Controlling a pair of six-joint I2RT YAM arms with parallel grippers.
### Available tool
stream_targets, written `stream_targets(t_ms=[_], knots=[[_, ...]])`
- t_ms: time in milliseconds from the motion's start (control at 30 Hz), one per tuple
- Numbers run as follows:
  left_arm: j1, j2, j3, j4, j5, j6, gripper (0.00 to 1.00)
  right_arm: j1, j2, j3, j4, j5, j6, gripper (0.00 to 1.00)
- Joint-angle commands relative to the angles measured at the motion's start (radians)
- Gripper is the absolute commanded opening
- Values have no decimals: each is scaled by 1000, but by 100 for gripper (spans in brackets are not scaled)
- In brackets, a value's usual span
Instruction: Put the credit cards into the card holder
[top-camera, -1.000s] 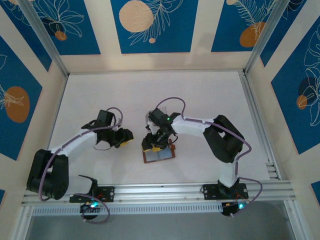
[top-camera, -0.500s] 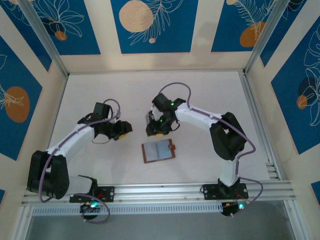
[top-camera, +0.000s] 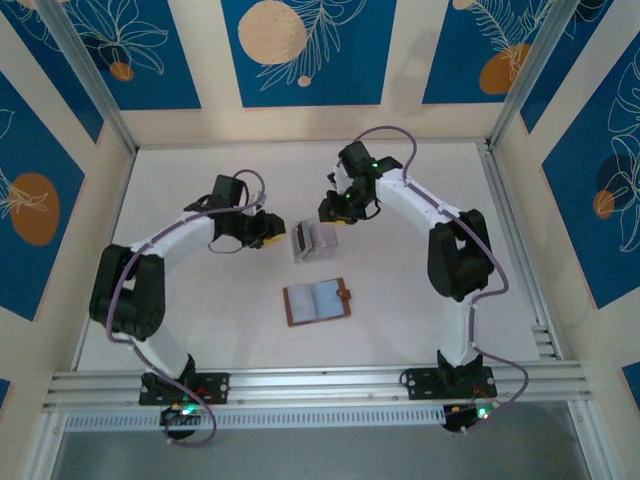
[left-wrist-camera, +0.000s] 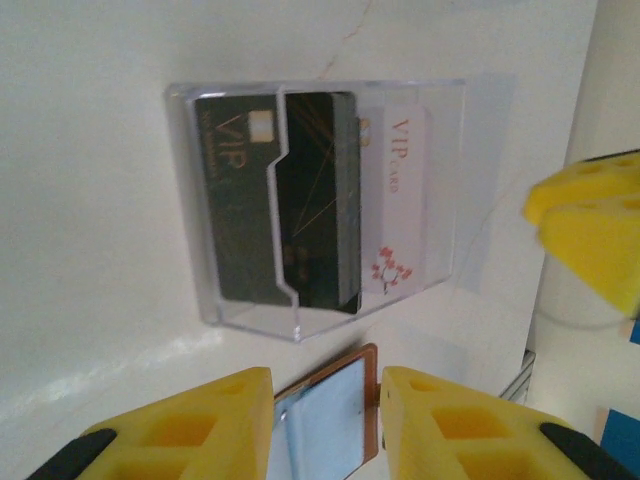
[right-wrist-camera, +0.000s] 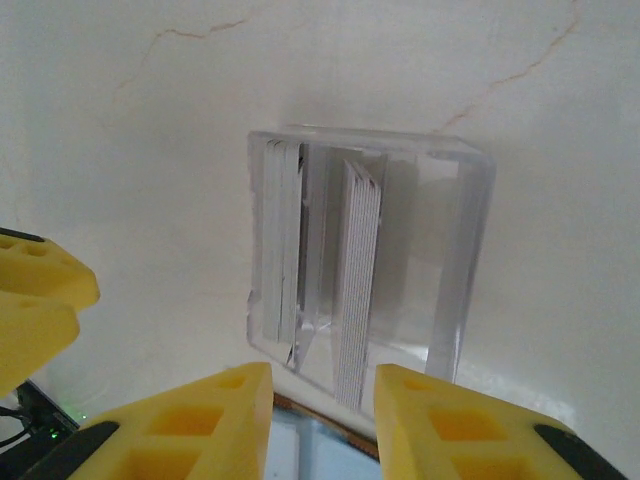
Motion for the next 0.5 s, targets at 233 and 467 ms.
stream_targets(t_ms=[233, 467], knots=[[-29, 159, 111, 47, 55, -18, 33, 11, 101, 56, -48, -48, -31, 41], [-33, 206, 108, 70, 63, -21, 32, 22, 143, 89, -54, -95, -33, 40]])
